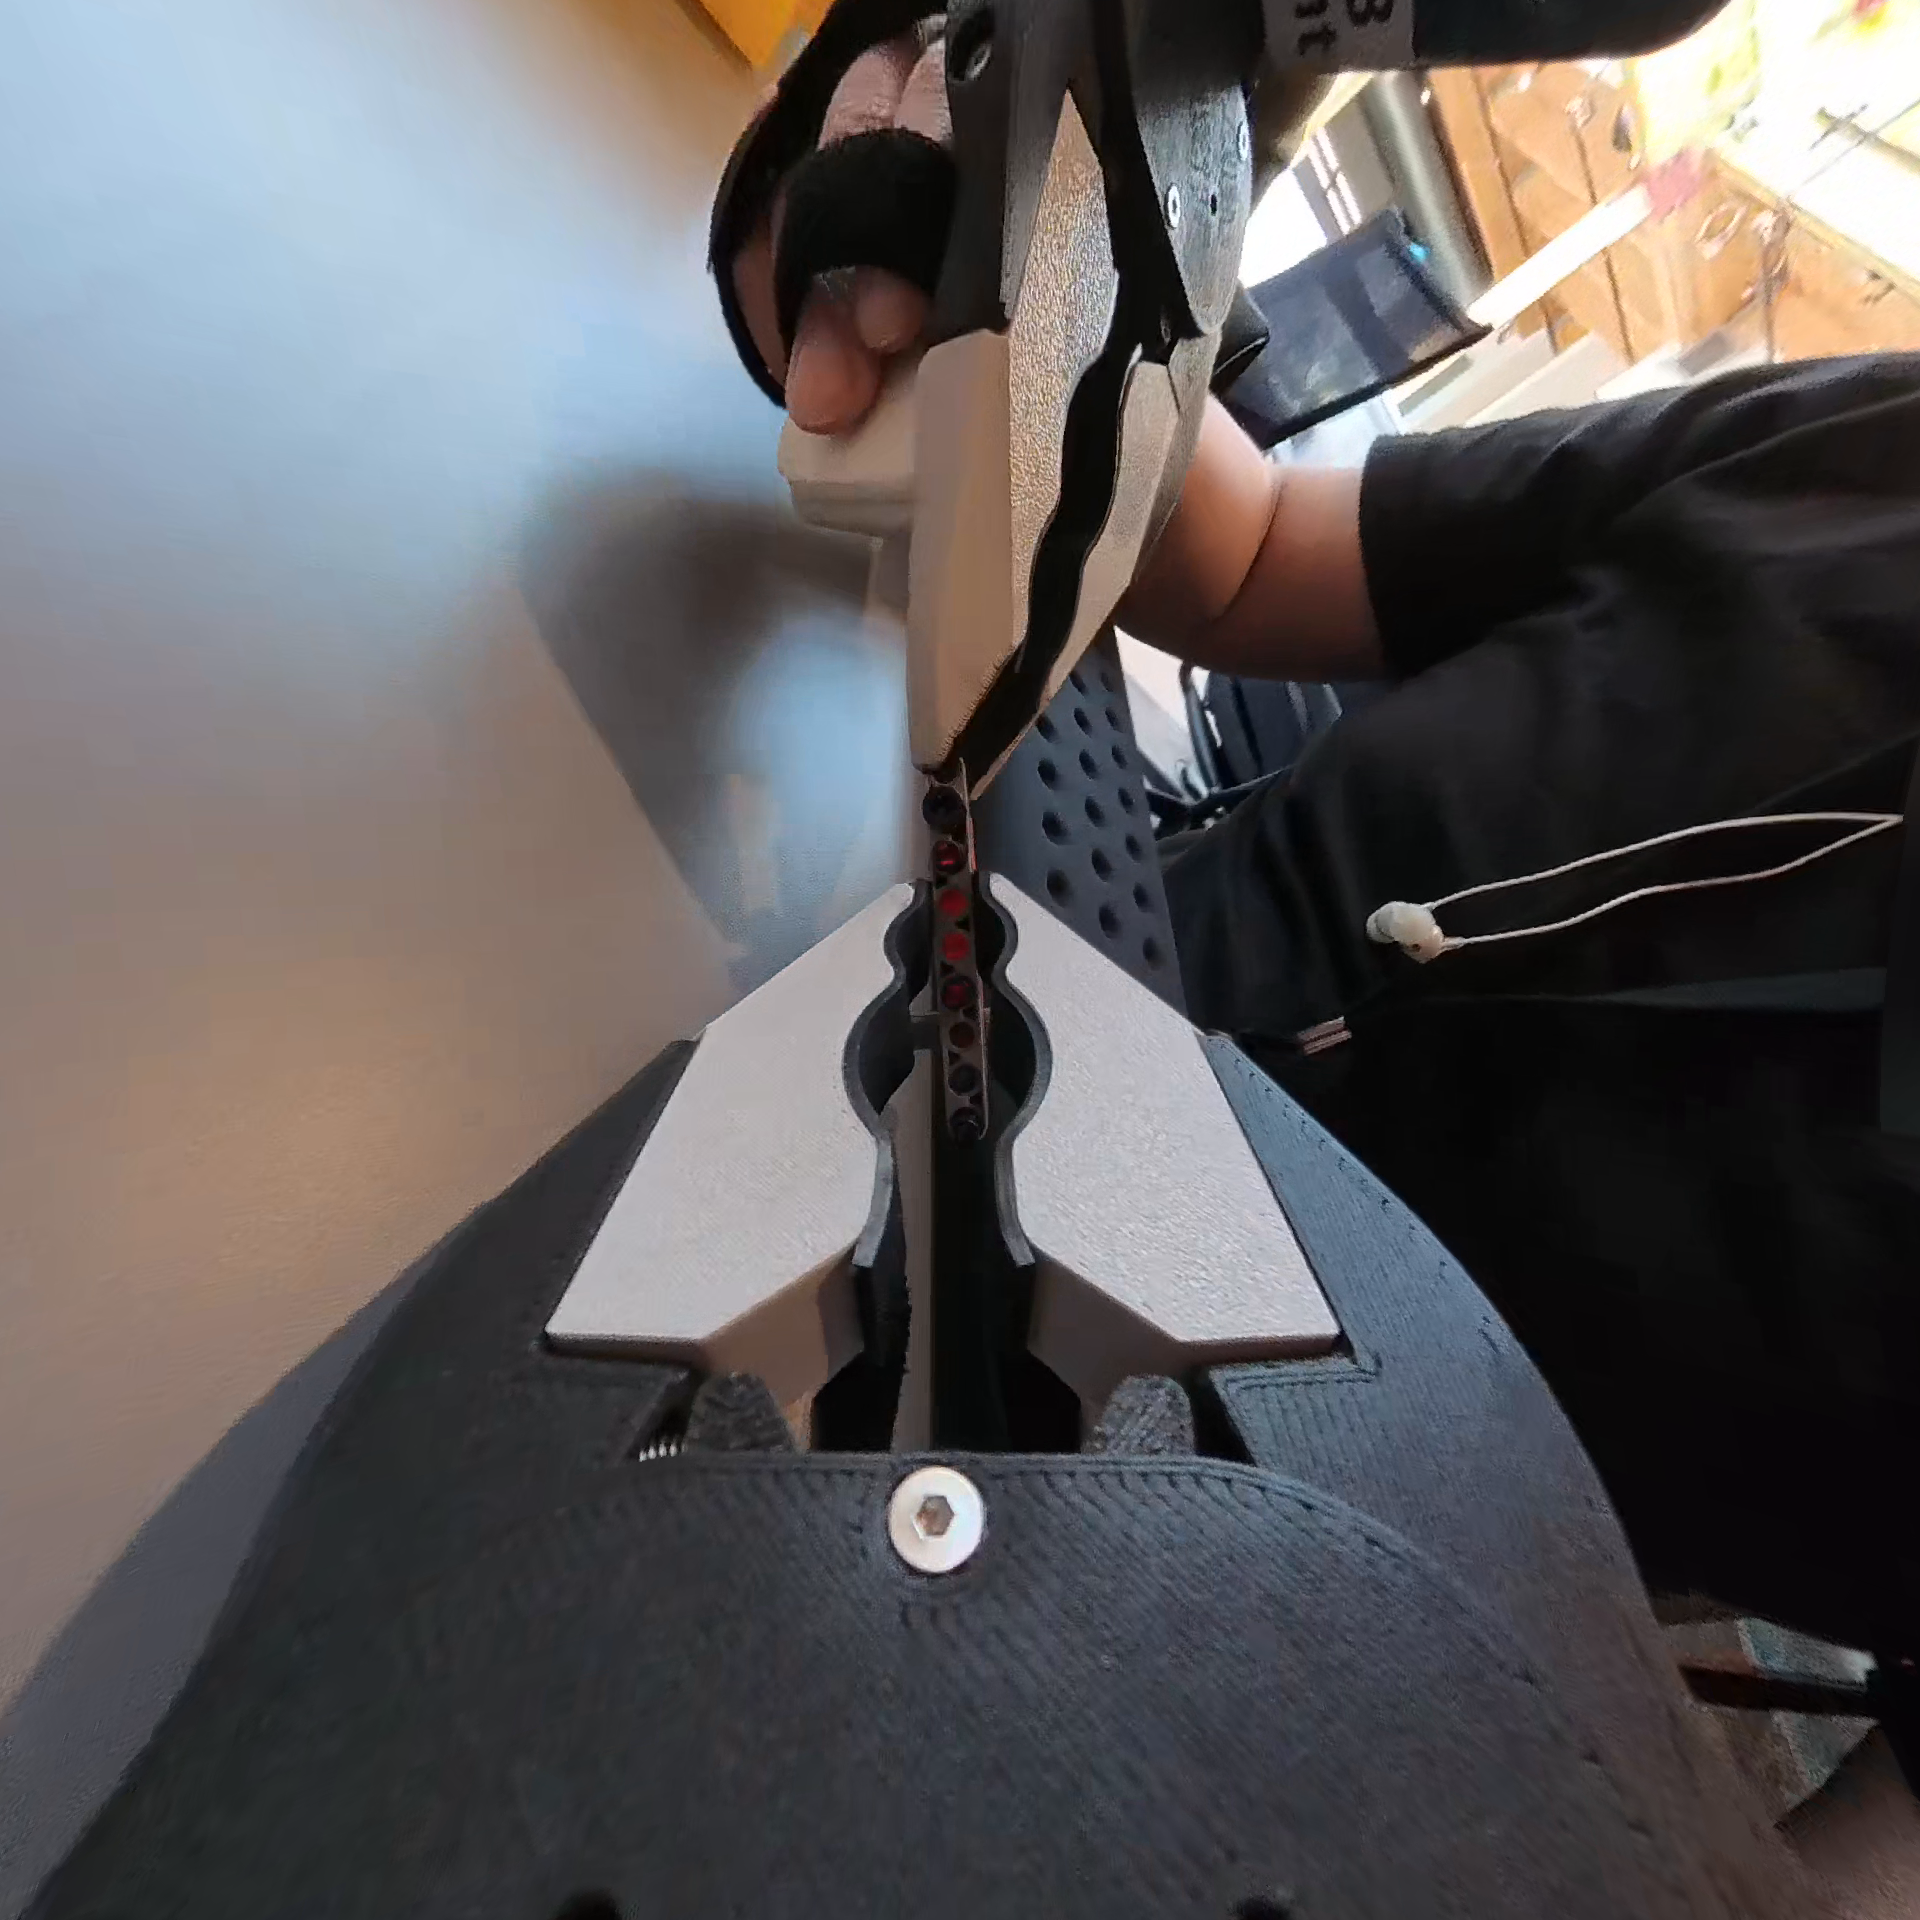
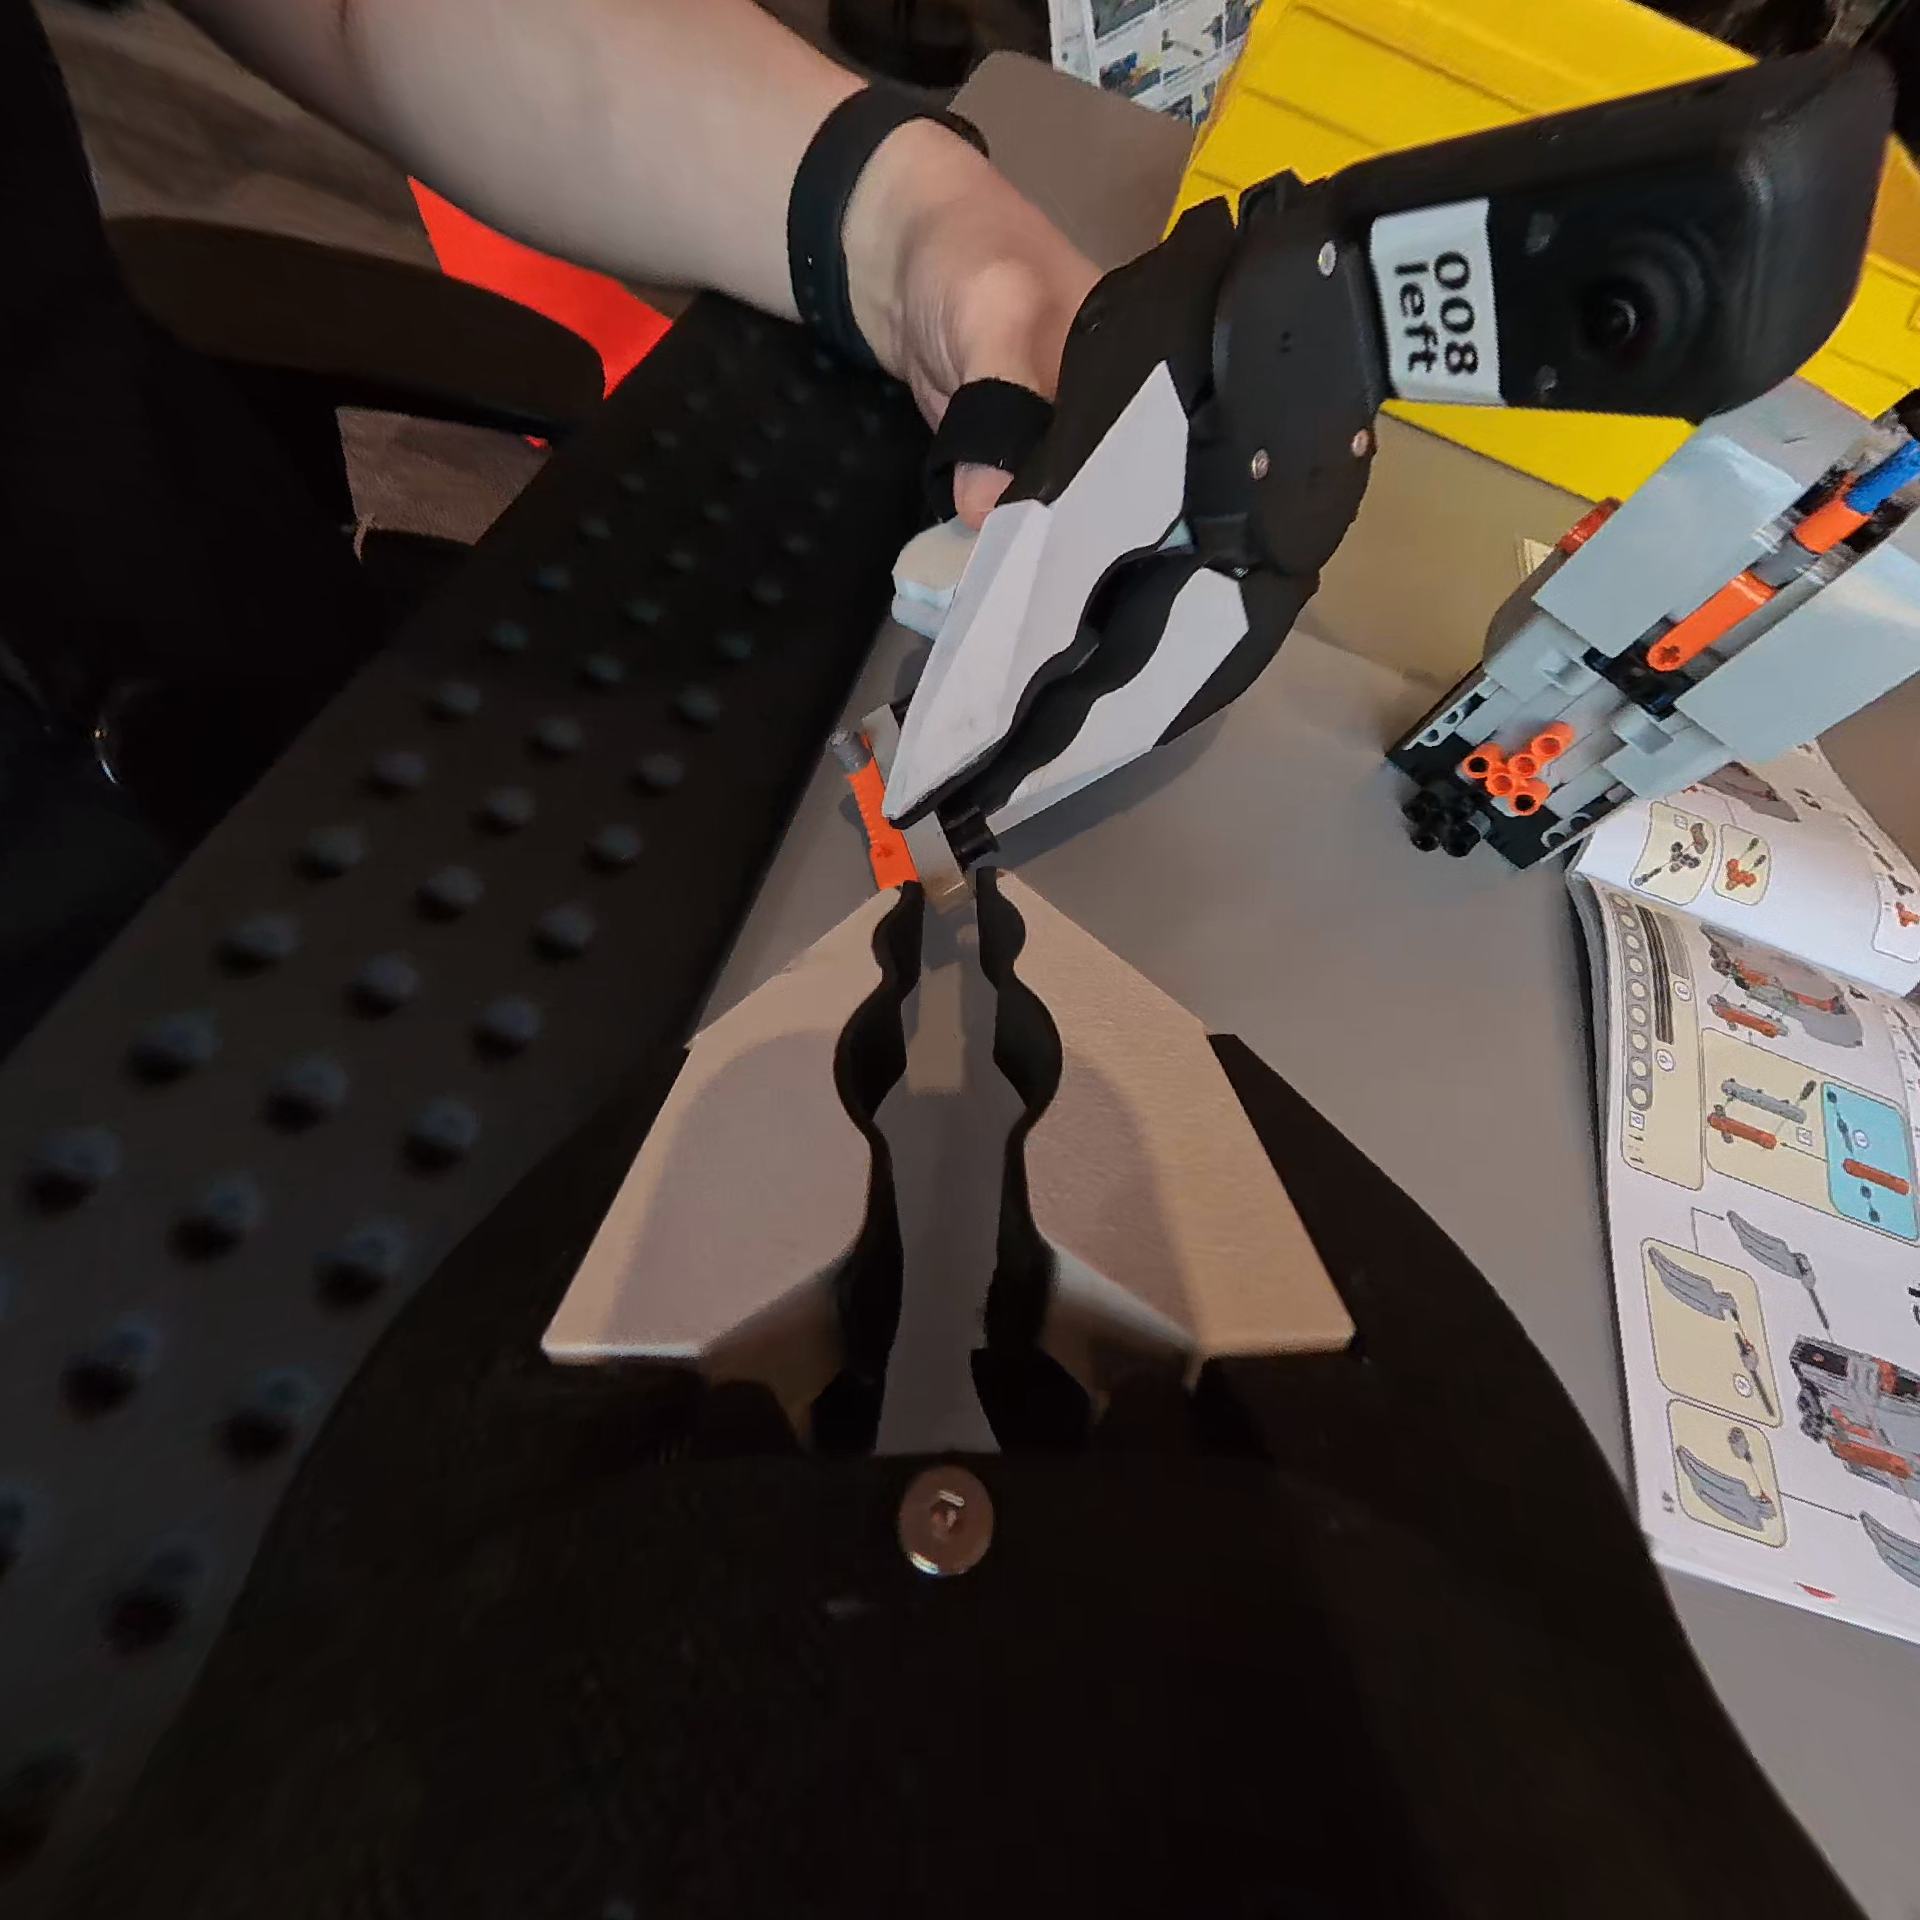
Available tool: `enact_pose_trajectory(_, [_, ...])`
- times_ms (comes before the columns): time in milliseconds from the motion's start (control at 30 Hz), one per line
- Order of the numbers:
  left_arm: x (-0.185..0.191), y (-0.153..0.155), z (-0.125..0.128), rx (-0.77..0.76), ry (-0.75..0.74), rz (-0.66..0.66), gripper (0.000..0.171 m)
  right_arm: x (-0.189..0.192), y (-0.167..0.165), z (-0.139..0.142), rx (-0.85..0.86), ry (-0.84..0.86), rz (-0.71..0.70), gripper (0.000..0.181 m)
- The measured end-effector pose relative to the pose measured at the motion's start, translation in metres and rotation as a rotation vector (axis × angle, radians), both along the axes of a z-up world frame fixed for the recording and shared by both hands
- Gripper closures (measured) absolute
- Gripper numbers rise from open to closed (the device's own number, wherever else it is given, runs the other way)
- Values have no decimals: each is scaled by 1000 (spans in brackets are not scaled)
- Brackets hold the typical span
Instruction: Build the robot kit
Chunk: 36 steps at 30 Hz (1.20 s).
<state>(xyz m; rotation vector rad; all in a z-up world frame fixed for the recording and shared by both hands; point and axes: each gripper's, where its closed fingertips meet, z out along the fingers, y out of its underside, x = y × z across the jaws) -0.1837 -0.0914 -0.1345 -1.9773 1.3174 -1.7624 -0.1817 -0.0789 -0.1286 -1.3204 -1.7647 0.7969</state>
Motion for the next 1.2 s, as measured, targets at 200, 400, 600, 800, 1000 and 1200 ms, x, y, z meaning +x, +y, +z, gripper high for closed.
enact_pose_trajectory(200, [3,-12,3,-28,-9,-81,166,5,-11,1,111,-36,-6,173])
enact_pose_trajectory(400, [15,-18,-1,-62,34,-134,166,16,-21,0,195,-5,-69,171])
enact_pose_trajectory(600, [33,-13,0,-25,37,-117,165,34,-24,-5,227,-24,-131,174])
enact_pose_trajectory(800, [40,-2,6,-25,4,-46,153,45,-18,5,197,21,-218,175])
enact_pose_trajectory(1000, [23,30,15,158,8,263,134,56,-2,5,140,35,-326,175])
enact_pose_trajectory(1200, [7,46,30,522,77,522,131,59,17,-9,-200,37,-459,175])
